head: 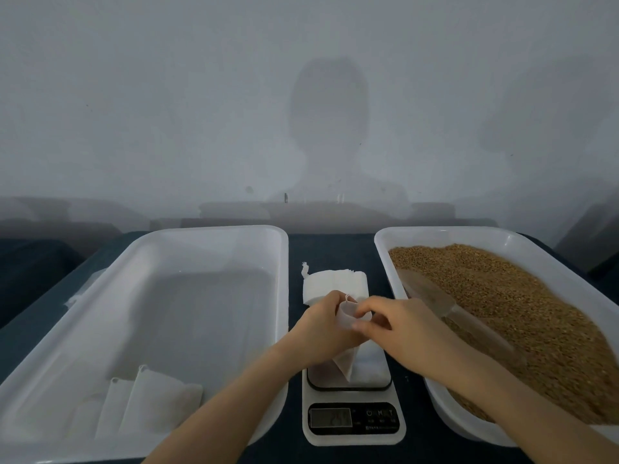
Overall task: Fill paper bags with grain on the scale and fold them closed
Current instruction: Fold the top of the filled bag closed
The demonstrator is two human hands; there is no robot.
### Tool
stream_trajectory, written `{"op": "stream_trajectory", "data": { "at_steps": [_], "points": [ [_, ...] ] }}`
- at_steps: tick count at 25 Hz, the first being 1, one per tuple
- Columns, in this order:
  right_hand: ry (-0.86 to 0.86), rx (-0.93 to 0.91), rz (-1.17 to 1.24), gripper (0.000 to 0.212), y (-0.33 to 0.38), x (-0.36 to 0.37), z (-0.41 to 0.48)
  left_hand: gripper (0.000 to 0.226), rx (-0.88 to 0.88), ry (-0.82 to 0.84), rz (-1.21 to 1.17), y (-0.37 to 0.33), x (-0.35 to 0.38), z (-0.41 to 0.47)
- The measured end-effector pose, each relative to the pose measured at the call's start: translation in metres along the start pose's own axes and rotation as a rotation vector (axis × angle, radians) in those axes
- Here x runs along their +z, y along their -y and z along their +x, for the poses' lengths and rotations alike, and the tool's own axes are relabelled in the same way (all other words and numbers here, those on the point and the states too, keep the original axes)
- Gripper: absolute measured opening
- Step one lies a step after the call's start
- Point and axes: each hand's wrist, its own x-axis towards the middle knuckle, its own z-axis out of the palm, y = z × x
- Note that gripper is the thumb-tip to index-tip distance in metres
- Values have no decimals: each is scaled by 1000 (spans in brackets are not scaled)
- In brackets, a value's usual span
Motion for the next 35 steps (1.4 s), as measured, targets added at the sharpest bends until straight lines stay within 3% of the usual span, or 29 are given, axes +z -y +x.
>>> {"op": "stream_trajectory", "data": {
  "at_steps": [6,10,13,17,23,29,35],
  "points": [
    [-96,-12,8,9,-13,8,16,59,-107,86,-57,5,-12,-1],
    [-115,-42,79,4,-21,6,23,46,-92,129,70,12,-35,2],
    [-134,-93,187,9,-26,7,25,17,-26,26,175,15,-37,2],
    [-225,-96,291,23,-32,11,24,23,-16,-105,185,23,-37,-1],
    [-315,-169,235,17,-36,12,22,22,-26,-65,57,22,-37,-3],
    [-199,-172,172,23,-37,14,17,17,10,-76,194,22,-33,-4],
    [-181,-133,182,24,-36,16,16,17,-20,-55,59,22,-32,-1]
  ]
}}
